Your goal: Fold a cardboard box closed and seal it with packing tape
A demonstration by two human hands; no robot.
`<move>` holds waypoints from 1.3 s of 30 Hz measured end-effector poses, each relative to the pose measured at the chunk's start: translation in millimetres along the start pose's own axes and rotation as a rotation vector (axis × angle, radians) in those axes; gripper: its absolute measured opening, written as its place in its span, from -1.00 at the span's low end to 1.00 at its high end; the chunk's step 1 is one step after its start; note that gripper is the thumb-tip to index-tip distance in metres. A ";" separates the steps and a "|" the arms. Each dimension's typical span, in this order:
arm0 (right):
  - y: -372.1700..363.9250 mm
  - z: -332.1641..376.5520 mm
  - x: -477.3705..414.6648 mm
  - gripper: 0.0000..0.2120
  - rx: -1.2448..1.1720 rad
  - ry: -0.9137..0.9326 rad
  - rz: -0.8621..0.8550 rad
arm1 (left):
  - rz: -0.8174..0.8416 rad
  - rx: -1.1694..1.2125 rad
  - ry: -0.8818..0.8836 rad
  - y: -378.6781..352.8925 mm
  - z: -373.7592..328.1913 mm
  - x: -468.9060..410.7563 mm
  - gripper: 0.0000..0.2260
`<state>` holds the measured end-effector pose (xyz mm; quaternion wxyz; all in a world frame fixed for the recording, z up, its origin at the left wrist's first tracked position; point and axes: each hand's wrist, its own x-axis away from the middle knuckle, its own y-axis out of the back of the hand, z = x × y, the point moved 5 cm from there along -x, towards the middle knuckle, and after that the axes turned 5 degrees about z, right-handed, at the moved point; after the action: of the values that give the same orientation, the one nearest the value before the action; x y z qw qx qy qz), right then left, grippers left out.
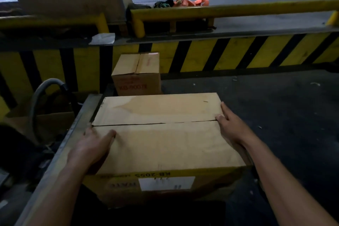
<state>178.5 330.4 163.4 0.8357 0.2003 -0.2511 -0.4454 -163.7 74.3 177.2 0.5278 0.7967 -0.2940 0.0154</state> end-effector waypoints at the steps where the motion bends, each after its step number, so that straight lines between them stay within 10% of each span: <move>1: 1.3 1.4 0.6 -0.44 0.005 0.009 -0.016 | -0.045 -0.083 -0.030 0.0 -8.5 3.3 -0.19; 5: 3.9 2.3 2.0 -0.44 0.040 0.009 -0.049 | -0.177 -0.380 -0.426 -30.8 -77.4 27.5 -0.33; 10: 7.7 -2.6 6.1 -0.50 0.044 -0.011 -0.020 | 0.121 -0.505 -0.871 -120.0 -174.1 80.7 -0.42; 23: 17.3 -59.0 15.8 -0.60 -0.313 0.058 0.004 | 0.165 -0.598 -0.880 -174.9 -199.5 120.7 -0.33; 34: 32.7 -327.2 33.9 -0.12 0.312 -0.643 -0.015 | 0.111 -0.556 -0.929 -176.4 -194.0 117.6 -0.35; 39: 29.2 -334.3 46.6 -0.40 0.299 -0.550 -0.179 | 0.111 -0.570 -0.896 -178.9 -194.9 115.9 -0.37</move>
<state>419.6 343.3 -74.4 0.6554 0.2141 -0.5116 -0.5127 74.5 235.9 153.4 0.5446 0.5334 -0.5246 -0.3790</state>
